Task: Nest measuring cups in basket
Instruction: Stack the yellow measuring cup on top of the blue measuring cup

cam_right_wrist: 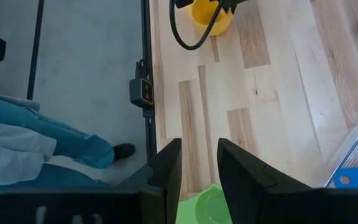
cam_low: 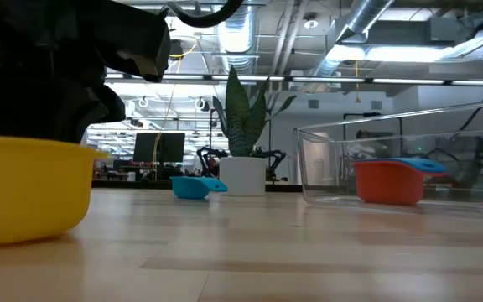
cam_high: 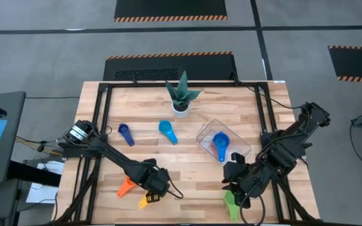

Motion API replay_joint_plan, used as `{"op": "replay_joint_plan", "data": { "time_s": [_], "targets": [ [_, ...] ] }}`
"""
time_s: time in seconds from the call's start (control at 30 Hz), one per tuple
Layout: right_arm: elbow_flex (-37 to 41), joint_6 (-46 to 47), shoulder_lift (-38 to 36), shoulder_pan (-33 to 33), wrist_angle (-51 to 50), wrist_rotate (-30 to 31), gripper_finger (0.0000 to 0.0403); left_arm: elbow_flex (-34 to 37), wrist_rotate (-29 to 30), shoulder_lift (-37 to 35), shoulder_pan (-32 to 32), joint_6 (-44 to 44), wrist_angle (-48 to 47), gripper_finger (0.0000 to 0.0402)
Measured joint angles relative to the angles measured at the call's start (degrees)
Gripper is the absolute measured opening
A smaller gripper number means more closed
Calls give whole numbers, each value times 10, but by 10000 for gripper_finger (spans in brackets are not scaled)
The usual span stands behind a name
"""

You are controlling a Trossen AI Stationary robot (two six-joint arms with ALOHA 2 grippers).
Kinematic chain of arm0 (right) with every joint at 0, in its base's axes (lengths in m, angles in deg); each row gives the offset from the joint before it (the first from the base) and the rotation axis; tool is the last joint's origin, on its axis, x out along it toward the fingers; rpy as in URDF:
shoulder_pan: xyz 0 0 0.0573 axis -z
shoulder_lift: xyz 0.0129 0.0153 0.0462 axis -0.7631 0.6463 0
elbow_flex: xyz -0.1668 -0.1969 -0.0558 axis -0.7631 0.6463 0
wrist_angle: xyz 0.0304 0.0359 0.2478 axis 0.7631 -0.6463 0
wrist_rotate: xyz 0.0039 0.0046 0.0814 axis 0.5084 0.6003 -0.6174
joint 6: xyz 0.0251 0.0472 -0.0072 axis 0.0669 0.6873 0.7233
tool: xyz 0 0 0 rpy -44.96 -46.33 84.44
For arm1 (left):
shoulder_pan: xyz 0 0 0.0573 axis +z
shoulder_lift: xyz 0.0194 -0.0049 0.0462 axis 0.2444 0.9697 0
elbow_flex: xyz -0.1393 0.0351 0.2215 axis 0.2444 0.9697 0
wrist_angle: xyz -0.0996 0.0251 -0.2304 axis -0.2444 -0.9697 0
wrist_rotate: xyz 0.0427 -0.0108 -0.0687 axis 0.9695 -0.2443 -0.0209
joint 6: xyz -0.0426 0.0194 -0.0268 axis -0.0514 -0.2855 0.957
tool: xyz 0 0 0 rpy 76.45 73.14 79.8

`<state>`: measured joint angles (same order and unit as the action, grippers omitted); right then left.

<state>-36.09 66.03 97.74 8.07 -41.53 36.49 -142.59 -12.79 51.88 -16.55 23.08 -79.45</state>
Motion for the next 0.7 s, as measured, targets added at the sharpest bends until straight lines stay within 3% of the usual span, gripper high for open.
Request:
{"op": "replay_joint_plan", "data": {
  "time_s": [0.2, 0.43, 0.7],
  "targets": [
    [0, 0, 0, 0, 0, 0, 127, -16, 3, 0, 19, 56, 10, 2],
    [0, -45, -13, -13, 5, -15, 127, -101, 17, -1, 59, 50, 13, 1],
    [0, -38, -20, -55, 5, -16, 127, -207, 79, -1, 120, 9, 63, 0]
  ]
}}
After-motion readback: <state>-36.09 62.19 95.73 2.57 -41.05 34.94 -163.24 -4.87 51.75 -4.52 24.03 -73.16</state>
